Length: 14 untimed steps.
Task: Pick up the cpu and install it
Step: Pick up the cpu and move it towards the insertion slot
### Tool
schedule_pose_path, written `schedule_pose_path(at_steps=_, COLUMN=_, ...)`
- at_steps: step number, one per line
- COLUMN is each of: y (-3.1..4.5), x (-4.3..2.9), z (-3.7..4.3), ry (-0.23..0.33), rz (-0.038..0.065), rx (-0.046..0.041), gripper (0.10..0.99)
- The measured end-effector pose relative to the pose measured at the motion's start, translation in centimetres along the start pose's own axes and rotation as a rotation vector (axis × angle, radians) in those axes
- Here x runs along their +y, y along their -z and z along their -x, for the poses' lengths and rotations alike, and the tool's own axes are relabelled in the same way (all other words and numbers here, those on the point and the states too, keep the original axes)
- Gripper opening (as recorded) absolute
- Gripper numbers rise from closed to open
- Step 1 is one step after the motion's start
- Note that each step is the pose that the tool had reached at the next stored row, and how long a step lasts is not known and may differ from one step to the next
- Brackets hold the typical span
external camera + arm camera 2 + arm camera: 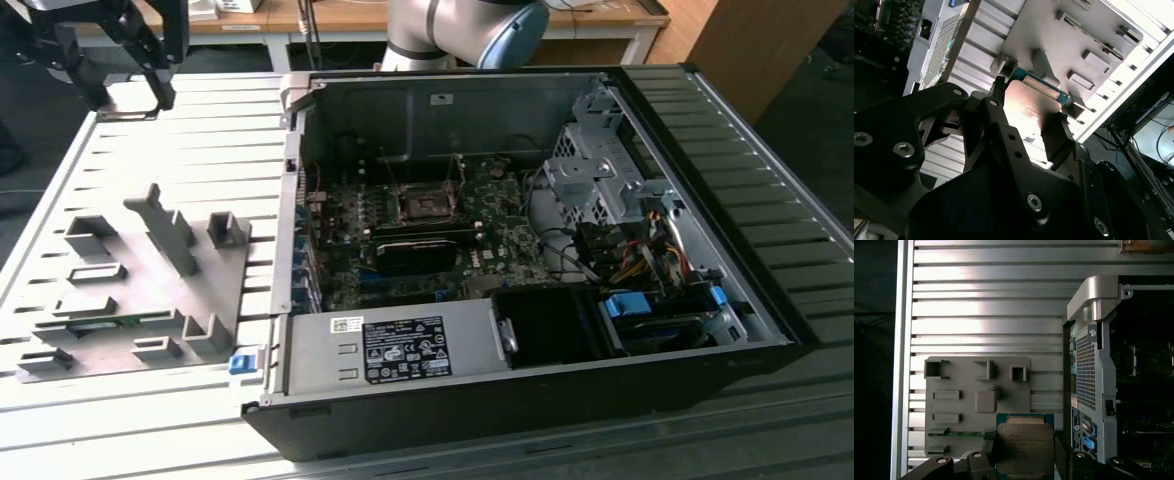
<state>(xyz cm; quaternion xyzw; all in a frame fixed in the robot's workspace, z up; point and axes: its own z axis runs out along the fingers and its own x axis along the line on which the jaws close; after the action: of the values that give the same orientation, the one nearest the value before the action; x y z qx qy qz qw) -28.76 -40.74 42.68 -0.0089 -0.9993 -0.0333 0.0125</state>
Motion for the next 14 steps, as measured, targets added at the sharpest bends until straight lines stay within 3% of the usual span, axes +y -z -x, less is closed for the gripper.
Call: schedule_pose_path(at_steps=14, y=0.08, x=0.12, z=3.32, ry=0.000, rz=0.000, rx=0.0013, gripper=0.545)
